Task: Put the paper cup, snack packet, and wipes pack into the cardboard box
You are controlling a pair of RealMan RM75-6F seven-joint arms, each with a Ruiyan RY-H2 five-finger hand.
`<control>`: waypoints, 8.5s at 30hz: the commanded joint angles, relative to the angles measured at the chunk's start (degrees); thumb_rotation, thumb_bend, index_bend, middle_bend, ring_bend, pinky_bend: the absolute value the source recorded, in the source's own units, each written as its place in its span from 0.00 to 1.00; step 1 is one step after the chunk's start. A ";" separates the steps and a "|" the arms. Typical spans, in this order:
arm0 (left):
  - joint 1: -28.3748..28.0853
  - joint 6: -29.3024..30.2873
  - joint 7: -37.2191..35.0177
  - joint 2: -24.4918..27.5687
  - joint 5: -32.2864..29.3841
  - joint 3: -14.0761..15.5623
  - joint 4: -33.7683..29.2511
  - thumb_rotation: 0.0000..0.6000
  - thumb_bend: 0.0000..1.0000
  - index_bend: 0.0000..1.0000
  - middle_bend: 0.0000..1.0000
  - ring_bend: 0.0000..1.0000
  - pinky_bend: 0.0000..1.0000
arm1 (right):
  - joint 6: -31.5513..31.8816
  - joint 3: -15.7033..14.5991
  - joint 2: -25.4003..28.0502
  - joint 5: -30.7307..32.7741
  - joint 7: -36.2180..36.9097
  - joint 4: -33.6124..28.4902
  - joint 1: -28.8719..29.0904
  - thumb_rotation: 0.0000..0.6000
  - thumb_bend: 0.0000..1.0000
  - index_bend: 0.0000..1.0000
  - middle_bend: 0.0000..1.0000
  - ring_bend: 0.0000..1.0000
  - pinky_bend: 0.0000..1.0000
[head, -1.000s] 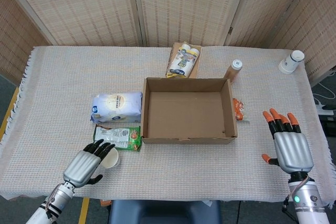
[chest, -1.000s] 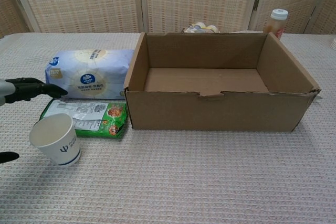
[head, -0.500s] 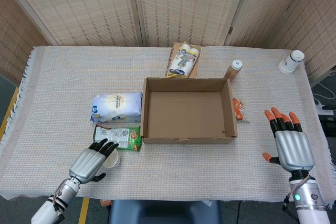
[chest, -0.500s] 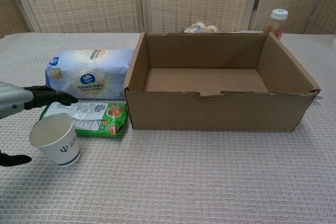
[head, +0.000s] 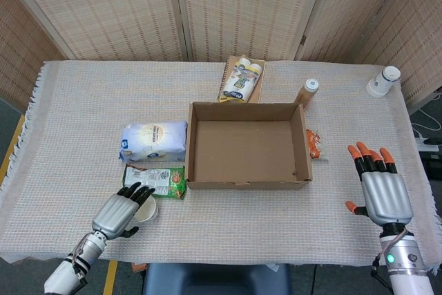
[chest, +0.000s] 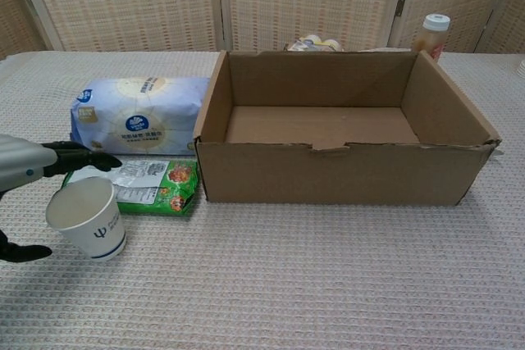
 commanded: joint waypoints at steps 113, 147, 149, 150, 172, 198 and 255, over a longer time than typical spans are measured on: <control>-47.44 7.04 12.64 -9.23 -40.04 -16.80 3.27 1.00 0.15 0.00 0.00 0.00 0.11 | 0.77 0.60 3.44 -8.37 6.11 0.00 -2.61 1.00 0.07 0.02 0.00 0.00 0.00; -10.57 16.08 -4.75 -1.38 -3.57 5.54 6.01 1.00 0.18 0.19 0.22 0.14 0.31 | -0.94 0.57 3.98 -8.78 7.32 0.00 -2.90 1.00 0.07 0.02 0.00 0.00 0.00; -10.21 15.17 -5.51 -2.82 -3.74 4.91 7.10 1.00 0.18 0.18 0.22 0.14 0.31 | -0.97 0.63 3.99 -8.55 7.32 0.00 -2.87 1.00 0.07 0.02 0.00 0.00 0.00; -10.03 14.61 -6.00 -3.68 -3.80 4.47 7.78 1.00 0.18 0.18 0.22 0.14 0.31 | -1.02 0.68 4.04 -8.31 7.31 0.00 -2.83 1.00 0.07 0.02 0.00 0.00 0.00; -11.76 1.47 -8.93 -8.36 -8.11 -0.26 18.02 1.00 0.18 0.12 0.16 0.11 0.30 | -1.13 0.93 3.88 -6.98 6.65 0.00 -2.44 1.00 0.07 0.02 0.00 0.00 0.00; -11.97 -3.43 -9.57 -15.99 -10.87 -2.93 29.34 1.00 0.20 0.28 0.32 0.24 0.41 | -1.36 1.26 3.84 -4.76 6.27 0.00 -1.66 1.00 0.07 0.02 0.00 0.00 0.00; -31.82 7.85 7.69 -16.53 -14.81 -23.02 10.47 1.00 0.48 0.83 0.96 0.81 0.92 | -0.27 0.90 6.25 -9.42 10.69 0.00 -3.41 1.00 0.07 0.02 0.00 0.00 0.00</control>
